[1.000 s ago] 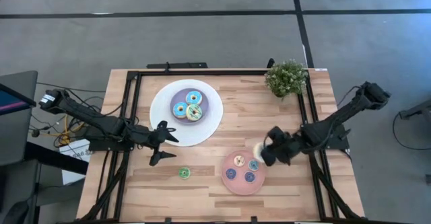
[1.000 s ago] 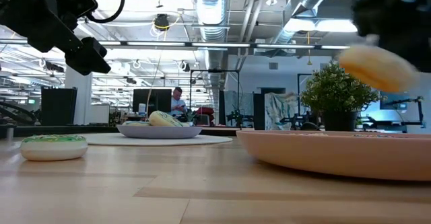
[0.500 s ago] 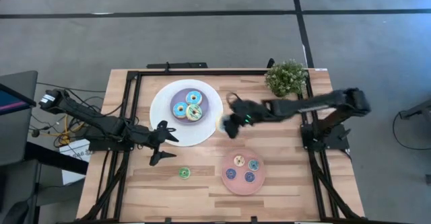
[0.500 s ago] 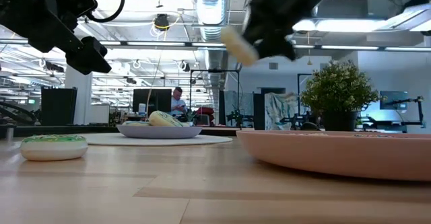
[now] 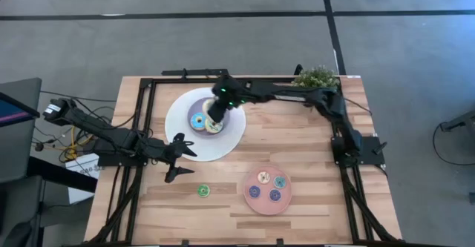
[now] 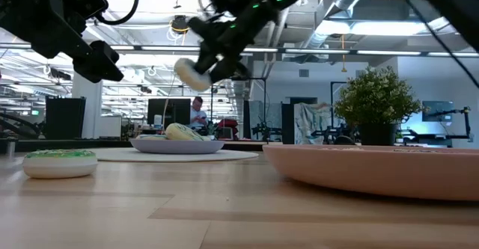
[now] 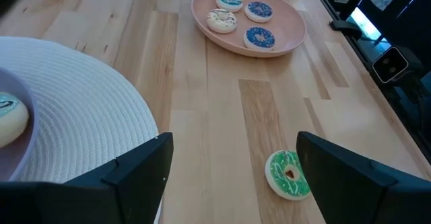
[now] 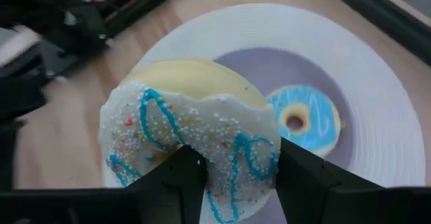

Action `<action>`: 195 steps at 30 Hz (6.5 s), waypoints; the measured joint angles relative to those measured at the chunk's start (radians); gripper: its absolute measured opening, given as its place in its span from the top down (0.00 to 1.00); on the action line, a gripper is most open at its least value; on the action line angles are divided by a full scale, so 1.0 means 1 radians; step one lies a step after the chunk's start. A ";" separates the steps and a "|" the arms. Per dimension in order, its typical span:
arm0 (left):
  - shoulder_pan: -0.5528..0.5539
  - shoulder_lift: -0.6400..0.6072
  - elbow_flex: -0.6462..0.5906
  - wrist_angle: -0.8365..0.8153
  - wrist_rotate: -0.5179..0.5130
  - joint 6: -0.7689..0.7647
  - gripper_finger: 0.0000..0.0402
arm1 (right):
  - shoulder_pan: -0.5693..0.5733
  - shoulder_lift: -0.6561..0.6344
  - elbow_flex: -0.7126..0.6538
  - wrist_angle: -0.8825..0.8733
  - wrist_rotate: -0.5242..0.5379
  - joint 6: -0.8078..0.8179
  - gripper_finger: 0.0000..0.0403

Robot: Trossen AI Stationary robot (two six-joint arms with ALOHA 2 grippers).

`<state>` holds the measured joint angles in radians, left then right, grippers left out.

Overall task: Pick & Place donuts
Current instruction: Put the big white donut on the purple plate, then put the green donut on the pink plate

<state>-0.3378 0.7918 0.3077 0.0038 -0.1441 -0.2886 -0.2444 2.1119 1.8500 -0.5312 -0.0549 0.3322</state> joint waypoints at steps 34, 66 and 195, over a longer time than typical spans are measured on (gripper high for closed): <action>0.001 0.000 0.000 -0.046 -0.003 -0.002 0.23 | -0.071 0.424 0.483 -0.230 -0.071 -0.124 0.52; 0.001 0.000 0.000 -0.067 -0.003 -0.004 0.23 | -0.065 0.424 0.483 -0.220 -0.116 -0.178 0.42; -0.257 0.980 0.732 -0.620 -0.104 -0.273 0.23 | 0.875 -1.163 -1.415 0.076 0.736 0.698 0.42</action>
<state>-0.5953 1.7715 1.0401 -0.6160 -0.2478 -0.5612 0.6307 0.9493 0.4355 -0.4554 0.6811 1.0298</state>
